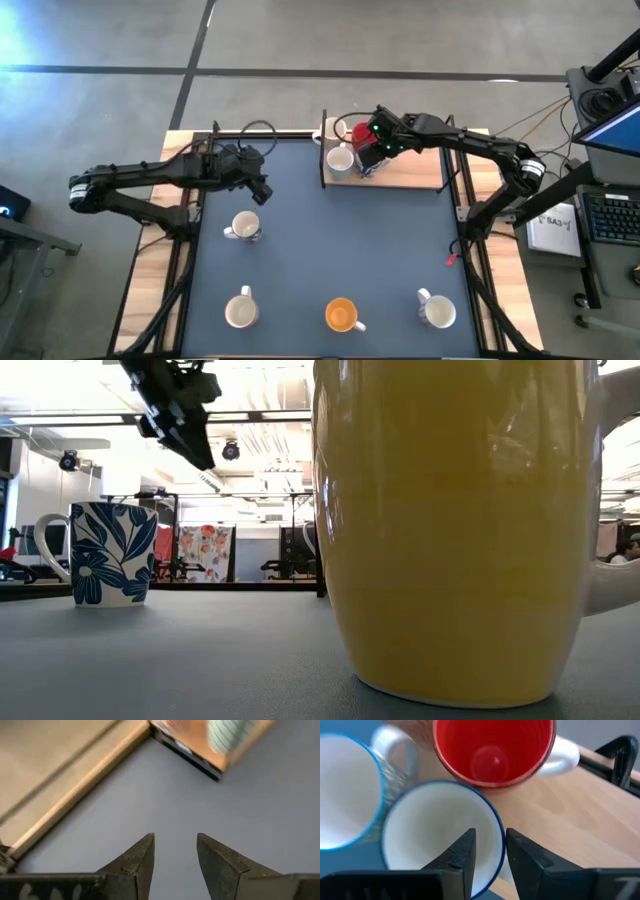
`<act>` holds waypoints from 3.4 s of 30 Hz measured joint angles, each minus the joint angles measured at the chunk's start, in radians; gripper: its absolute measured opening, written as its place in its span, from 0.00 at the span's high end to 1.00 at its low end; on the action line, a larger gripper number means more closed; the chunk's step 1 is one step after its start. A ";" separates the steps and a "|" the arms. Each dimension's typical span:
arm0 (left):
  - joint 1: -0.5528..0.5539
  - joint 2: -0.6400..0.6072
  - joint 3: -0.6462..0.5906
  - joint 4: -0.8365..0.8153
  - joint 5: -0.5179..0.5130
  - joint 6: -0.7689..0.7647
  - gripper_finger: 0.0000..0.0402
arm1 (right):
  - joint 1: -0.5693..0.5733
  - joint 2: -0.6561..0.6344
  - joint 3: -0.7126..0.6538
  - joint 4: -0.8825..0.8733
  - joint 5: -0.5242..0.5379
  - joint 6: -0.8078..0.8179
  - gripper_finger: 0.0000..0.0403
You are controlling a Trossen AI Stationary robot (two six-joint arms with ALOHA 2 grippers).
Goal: Place coffee mugs
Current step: Put the top blue mug on the shelf, then put the blue mug on the shelf
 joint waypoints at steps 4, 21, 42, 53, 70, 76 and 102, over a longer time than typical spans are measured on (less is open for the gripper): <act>0.112 0.004 -0.029 0.142 -0.019 0.056 0.68 | 0.000 -0.011 0.040 0.000 0.000 0.000 0.74; 0.177 -0.120 -0.162 -0.176 0.376 -0.049 0.78 | 0.148 -0.036 0.118 -0.004 -0.052 0.025 0.77; 0.069 -0.201 -0.326 -0.170 0.469 -0.284 0.68 | 0.311 -0.039 0.118 -0.005 -0.053 -0.030 0.66; 0.069 -0.101 -0.346 0.008 0.463 -0.356 0.85 | 0.317 -0.038 0.118 -0.027 -0.076 -0.001 0.68; 0.021 0.267 -0.047 0.214 0.394 -0.305 0.97 | 0.385 -0.033 0.118 -0.146 -0.079 0.044 0.69; -0.033 0.409 0.031 0.278 0.370 -0.324 0.97 | 0.392 -0.033 0.115 -0.170 -0.070 0.072 0.69; -0.118 0.675 0.291 0.273 0.270 -0.280 0.85 | 0.420 -0.033 0.112 -0.215 -0.068 0.092 0.70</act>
